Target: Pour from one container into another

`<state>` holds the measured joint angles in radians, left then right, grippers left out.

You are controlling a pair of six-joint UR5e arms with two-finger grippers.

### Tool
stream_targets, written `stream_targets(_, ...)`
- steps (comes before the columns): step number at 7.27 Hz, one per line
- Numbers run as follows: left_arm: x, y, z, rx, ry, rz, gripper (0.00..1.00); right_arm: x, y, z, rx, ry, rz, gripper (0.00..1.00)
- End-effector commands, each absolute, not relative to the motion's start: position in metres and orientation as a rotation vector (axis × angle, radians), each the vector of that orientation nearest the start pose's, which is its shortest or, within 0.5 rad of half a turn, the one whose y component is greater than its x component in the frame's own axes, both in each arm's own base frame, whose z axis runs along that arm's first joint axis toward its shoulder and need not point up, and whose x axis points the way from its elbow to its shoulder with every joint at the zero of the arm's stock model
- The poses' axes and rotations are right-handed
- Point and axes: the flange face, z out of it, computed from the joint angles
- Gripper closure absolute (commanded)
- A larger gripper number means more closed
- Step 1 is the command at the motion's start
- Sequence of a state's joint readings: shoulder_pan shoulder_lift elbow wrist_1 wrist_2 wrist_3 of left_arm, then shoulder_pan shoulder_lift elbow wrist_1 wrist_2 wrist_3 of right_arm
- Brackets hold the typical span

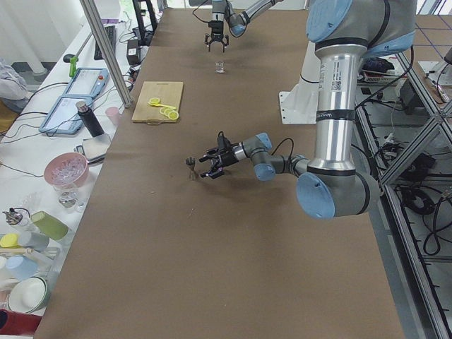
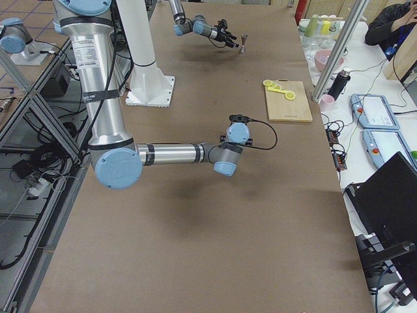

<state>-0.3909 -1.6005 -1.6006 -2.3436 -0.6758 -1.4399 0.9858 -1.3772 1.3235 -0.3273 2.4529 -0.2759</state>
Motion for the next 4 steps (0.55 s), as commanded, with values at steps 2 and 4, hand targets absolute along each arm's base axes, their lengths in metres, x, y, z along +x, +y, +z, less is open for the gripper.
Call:
stream_targets(2,0.401,-0.438,0.542,1.017,0.431,-0.637,0.10,-0.291,-0.509,0.522,1.096,-1.005,-1.274,0.01)
stream_targets(4,0.407,-0.446,0.541,0.990,0.476,-0.723,0.17,-0.294,-0.508,0.525,1.092,-0.994,-1.262,0.02)
